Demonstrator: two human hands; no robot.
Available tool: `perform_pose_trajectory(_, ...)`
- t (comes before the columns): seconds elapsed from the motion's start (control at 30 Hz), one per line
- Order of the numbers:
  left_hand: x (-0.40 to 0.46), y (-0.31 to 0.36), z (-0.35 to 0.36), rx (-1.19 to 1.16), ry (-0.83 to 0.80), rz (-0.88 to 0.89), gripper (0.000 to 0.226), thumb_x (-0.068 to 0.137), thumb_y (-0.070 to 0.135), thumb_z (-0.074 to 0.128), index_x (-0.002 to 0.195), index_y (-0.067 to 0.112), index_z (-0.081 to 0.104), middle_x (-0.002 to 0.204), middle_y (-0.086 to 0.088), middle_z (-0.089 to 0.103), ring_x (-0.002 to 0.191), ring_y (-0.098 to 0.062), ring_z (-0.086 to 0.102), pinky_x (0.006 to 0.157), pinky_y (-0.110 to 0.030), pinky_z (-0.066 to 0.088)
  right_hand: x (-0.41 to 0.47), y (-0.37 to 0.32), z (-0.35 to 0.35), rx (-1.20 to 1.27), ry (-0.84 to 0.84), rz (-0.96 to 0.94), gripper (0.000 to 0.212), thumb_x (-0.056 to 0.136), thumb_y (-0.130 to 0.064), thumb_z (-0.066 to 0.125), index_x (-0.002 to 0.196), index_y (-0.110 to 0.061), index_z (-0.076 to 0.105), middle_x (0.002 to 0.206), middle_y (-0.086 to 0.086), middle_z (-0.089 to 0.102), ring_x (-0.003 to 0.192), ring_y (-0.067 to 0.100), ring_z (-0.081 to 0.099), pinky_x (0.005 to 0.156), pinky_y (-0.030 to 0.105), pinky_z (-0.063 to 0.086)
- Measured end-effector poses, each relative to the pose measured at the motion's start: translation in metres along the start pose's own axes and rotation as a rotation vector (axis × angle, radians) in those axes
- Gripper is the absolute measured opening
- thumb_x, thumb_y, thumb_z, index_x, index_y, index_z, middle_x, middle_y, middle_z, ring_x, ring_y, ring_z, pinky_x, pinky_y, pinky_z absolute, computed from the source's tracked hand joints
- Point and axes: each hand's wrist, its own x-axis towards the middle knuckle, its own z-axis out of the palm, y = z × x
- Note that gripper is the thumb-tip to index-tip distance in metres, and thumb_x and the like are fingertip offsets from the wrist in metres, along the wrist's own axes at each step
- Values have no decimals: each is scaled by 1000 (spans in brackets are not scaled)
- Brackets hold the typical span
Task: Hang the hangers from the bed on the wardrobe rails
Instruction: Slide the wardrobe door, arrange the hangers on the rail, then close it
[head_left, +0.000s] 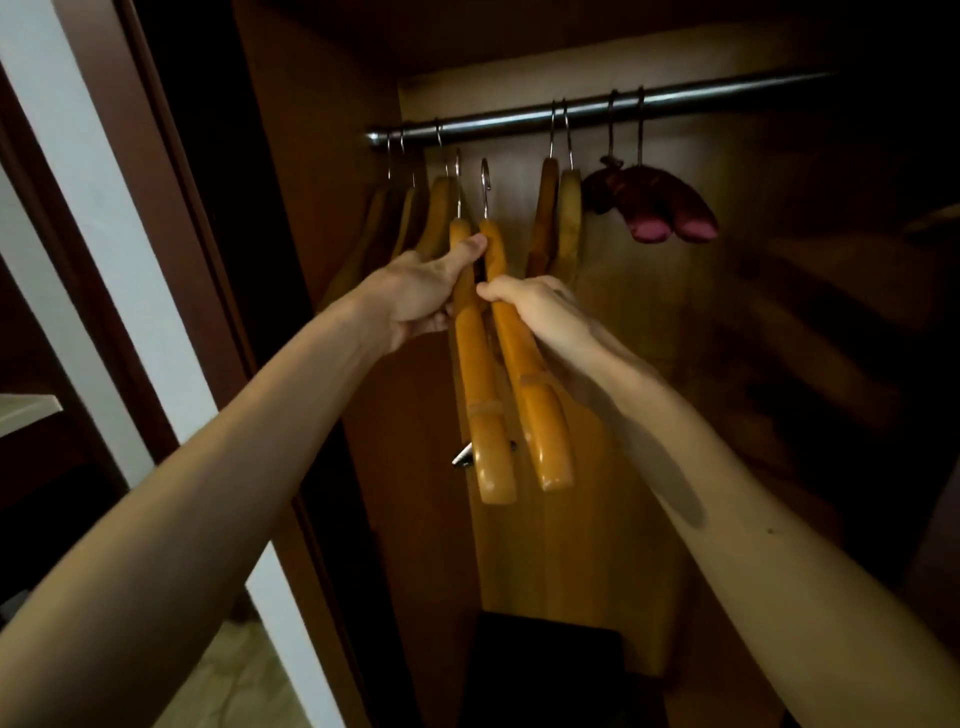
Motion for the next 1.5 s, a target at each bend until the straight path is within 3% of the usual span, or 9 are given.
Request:
perform_pose_trajectory(0.1,32,23,-19,39,-11,9,38,97,51,58,92,14,56,61,2,48,47,-7,44,49,-17,42,19,-21,-9,-69,58,-15,34,89,-49,62,94,-15,59,73,-3,59,67,13,60,63,28,45)
perform_pose_trajectory(0.27,84,53,-37,153,5,36,38,98,53,55,104,16,56,55,3,46,39,-6,38,37,-15,31,50,-42,-20,-84,115,-35,26,97,-37,59,114,-17,60,88,-2,62,69,2,56,37,6,40)
perform_pose_trajectory(0.33,100,61,-38,219,25,48,38,100,53,50,104,16,56,54,4,45,42,-7,37,38,-16,29,65,-49,-20,-85,128,-27,38,98,-31,58,129,-10,57,123,10,56,66,3,52,32,6,35)
perform_pose_trajectory(0.4,114,66,-38,283,41,65,37,102,51,46,103,16,56,54,4,47,45,-7,36,40,-16,29,78,-54,-19,-84,119,-18,30,99,-28,56,123,-10,62,90,0,59,69,8,55,38,9,41)
perform_pose_trajectory(0.57,146,63,-32,346,54,93,33,104,46,44,104,16,60,68,1,55,50,-9,42,43,-18,32,109,-53,-19,27,124,27,15,101,-25,53,105,-15,63,82,-1,60,76,13,55,65,29,45)
perform_pose_trajectory(0.83,188,62,-22,387,102,211,34,104,47,43,92,19,57,83,-5,58,72,-17,52,61,-28,41,146,-45,-19,-2,131,-7,20,104,-29,48,91,-17,58,86,2,56,86,18,55,70,34,41)
perform_pose_trajectory(1.17,224,52,-7,450,87,207,28,104,45,46,101,20,56,85,-5,56,72,-16,53,67,-31,46,167,-25,-20,-8,215,118,31,107,-28,43,123,-10,63,111,12,68,108,28,63,84,37,48)
perform_pose_trajectory(1.33,228,42,1,555,114,194,35,105,38,49,78,17,54,70,-4,51,54,-14,46,52,-25,40,174,-14,-13,-264,320,118,37,107,-33,37,126,-12,59,132,13,60,121,31,56,104,39,43)
perform_pose_trajectory(1.5,221,36,8,769,219,310,36,106,36,45,95,10,66,86,-8,62,85,-24,65,79,-36,54,172,-13,-8,-657,404,66,33,102,-28,50,129,-9,53,125,14,61,109,30,61,84,34,46)
